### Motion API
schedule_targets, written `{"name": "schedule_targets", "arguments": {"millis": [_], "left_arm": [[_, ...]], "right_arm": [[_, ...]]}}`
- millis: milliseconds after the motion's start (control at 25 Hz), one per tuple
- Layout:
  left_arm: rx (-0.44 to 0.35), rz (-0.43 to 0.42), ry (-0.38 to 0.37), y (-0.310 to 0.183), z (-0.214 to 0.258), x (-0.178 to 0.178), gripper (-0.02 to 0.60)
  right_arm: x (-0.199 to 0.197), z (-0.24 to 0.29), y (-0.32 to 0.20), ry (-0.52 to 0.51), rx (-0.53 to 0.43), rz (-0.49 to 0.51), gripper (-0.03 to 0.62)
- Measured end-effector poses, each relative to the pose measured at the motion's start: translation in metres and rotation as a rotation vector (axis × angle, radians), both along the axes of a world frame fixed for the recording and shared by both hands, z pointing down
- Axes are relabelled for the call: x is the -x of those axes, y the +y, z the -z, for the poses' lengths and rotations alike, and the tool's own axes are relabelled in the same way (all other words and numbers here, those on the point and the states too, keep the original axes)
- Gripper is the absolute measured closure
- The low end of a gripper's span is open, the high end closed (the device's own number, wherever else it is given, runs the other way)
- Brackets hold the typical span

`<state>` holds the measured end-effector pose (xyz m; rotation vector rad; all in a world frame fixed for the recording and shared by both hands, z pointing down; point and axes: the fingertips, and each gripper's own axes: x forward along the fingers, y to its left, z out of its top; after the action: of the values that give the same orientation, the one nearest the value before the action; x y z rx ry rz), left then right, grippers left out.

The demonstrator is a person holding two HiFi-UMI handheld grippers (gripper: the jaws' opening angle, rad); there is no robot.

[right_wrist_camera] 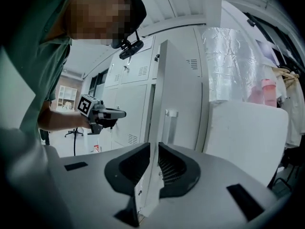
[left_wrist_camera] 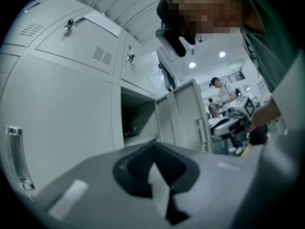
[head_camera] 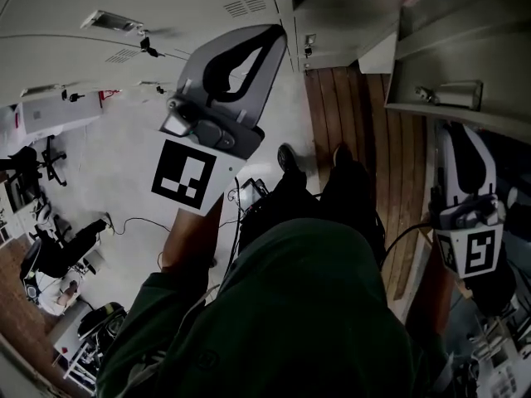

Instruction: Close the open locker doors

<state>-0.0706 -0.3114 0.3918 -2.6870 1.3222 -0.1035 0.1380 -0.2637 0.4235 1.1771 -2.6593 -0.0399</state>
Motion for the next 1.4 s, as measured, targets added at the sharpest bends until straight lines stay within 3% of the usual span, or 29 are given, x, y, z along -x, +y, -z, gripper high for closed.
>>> {"name": "schedule_targets", "arguments": {"millis": [80,280,480,800,1400], "left_arm": [[0.007,0.000,-0.002,0.002,-0.004,0.001,0.581],[0.006,0.012,0.009,0.009,-0.004,0.013,0.581],[-0.004,0.033,-0.001,0.018,0.003,0.032,0.581],[-0.007,0.065,0.009,0.025,0.014,0.065,0.581],[-0.027,0.107,0.052,0.021,0.034,0.110,0.581]], "right_arm": [[0.007,-0.001,-0.003,0.010,-0.002,0.012,0.549],[0.034,0.007,-0.006,-0.038,-0.032,0.055,0.549],[0.056,0.007,-0.012,0.008,-0.033,0.066,0.549],[0.109,0.019,-0.032,-0.033,-0.068,0.120,0.549],[0.172,0.021,-0.082,0.022,-0.046,0.123,0.551]]}}
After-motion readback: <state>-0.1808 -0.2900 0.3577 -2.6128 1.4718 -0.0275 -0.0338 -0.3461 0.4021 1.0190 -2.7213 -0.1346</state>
